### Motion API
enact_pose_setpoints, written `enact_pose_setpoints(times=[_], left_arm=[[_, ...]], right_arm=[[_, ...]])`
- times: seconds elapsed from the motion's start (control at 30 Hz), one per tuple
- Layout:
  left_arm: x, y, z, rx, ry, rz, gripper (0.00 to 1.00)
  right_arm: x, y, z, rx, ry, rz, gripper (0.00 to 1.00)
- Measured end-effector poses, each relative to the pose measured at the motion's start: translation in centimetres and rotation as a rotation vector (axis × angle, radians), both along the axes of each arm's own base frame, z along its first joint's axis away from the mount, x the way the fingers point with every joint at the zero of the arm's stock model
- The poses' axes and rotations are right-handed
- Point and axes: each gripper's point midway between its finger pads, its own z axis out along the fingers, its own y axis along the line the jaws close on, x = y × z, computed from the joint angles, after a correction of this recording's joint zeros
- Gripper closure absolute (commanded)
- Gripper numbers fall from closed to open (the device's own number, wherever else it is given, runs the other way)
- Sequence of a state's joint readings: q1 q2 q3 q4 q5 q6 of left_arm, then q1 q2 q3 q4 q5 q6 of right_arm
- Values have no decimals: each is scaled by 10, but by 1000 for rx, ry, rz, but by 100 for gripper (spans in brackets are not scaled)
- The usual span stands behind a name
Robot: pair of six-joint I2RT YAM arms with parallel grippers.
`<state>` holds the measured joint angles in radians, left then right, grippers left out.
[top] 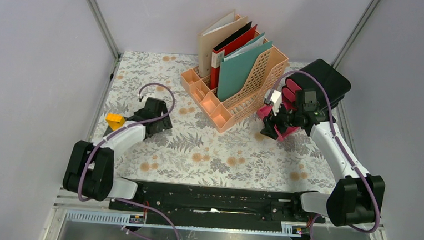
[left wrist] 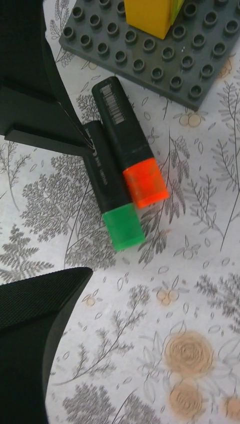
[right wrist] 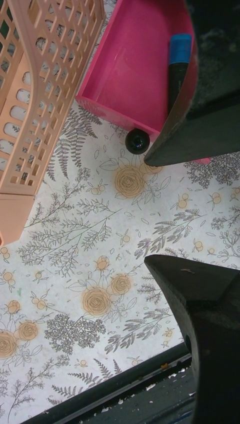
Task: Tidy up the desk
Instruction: Pick up the stationery from the center of the board.
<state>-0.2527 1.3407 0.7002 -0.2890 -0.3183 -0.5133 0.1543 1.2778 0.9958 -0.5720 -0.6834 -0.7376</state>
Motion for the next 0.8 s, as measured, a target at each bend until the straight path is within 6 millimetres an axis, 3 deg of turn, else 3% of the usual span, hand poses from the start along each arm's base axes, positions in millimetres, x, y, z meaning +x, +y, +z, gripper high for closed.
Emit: enact_pose_setpoints(times=[0.3, 0.57, 0.8], left_arm=[[2, 19, -14, 0, 41, 57, 22], [7, 23, -22, -3, 64, 72, 22], [10, 24, -23, -10, 65, 79, 29]], right_arm=[[-2, 2, 1, 13, 3, 12, 28], [-3, 2, 1, 11, 6, 12, 28], [-2, 2, 1, 10, 4, 14, 28]])
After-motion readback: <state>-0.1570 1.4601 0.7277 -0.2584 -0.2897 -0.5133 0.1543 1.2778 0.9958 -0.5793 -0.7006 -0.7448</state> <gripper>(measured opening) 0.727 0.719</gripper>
